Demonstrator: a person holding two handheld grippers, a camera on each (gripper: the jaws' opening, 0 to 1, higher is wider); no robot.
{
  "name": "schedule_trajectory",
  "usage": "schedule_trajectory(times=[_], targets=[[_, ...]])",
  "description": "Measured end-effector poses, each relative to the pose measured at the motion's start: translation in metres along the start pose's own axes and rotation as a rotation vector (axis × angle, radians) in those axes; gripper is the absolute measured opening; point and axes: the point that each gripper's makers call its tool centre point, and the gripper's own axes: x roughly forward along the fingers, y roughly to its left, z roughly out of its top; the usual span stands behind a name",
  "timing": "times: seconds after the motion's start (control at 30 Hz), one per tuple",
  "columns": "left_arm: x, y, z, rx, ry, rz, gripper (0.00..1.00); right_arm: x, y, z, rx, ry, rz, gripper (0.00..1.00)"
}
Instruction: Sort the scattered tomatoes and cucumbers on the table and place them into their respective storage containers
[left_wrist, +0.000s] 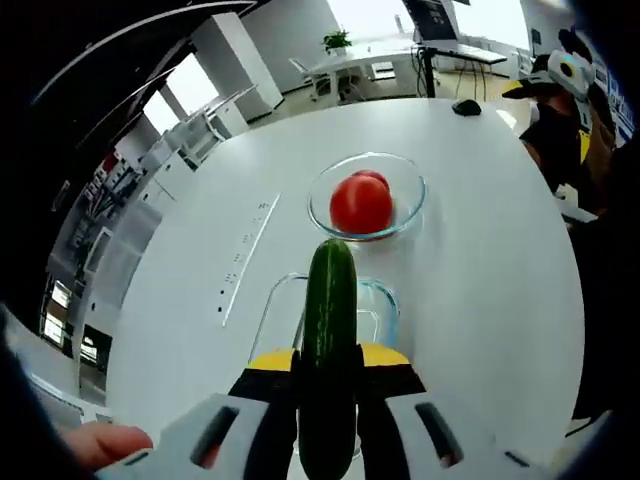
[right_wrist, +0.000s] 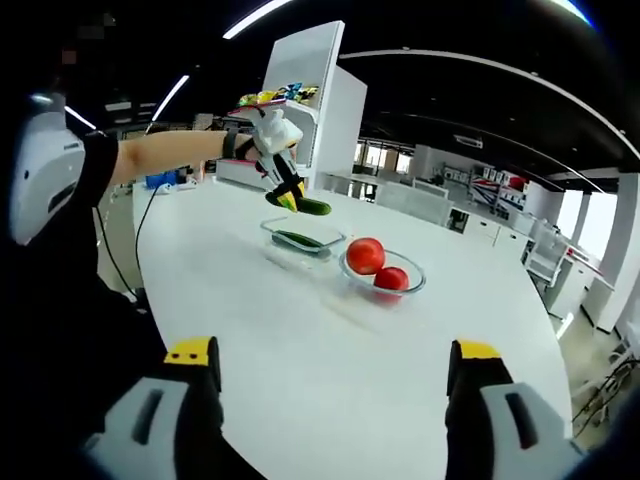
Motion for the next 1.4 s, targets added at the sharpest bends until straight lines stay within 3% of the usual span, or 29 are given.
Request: schedule_trajectory(times=[0.07, 0.17, 0.23, 0.43, 0.8, 1.3, 1.4], targets=[[0.011, -0.001, -0.002, -0.055, -0.027, -0.019, 0.2, 0.0, 0.0, -0.002, 0.001, 0.003, 0.0, 0.88], [0.025, 0.0, -0.011, -0.076, -0.022, -0.026, 0.2, -0.002, -0.002, -0.005, 0.004, 0.011, -0.005, 0.88], [0.033, 0.001, -0.023, -0.074, 0.019, -0.016, 0.2, -0.003, -0.005, -0.006, 0.004, 0.011, -0.013, 0.88], [0.05, -0.004, -0.041, -0.098, 0.058, -0.014, 0.2, -0.005, -0.011, -0.006, 0.012, 0.001, -0.029, 0.88], [0.055, -0.019, -0.046, -0.106, 0.069, -0.039, 0.21, -0.001, -0.009, -0.007, 0.009, 0.008, -0.022, 0.87], [0.053, -0.032, -0.051, -0.057, 0.064, -0.019, 0.21, 0.003, -0.009, -0.01, 0.001, 0.026, -0.027, 0.86], [0.054, -0.025, -0.051, -0.049, 0.062, -0.024, 0.21, 0.003, -0.008, -0.01, 0.002, 0.025, -0.025, 0.86]])
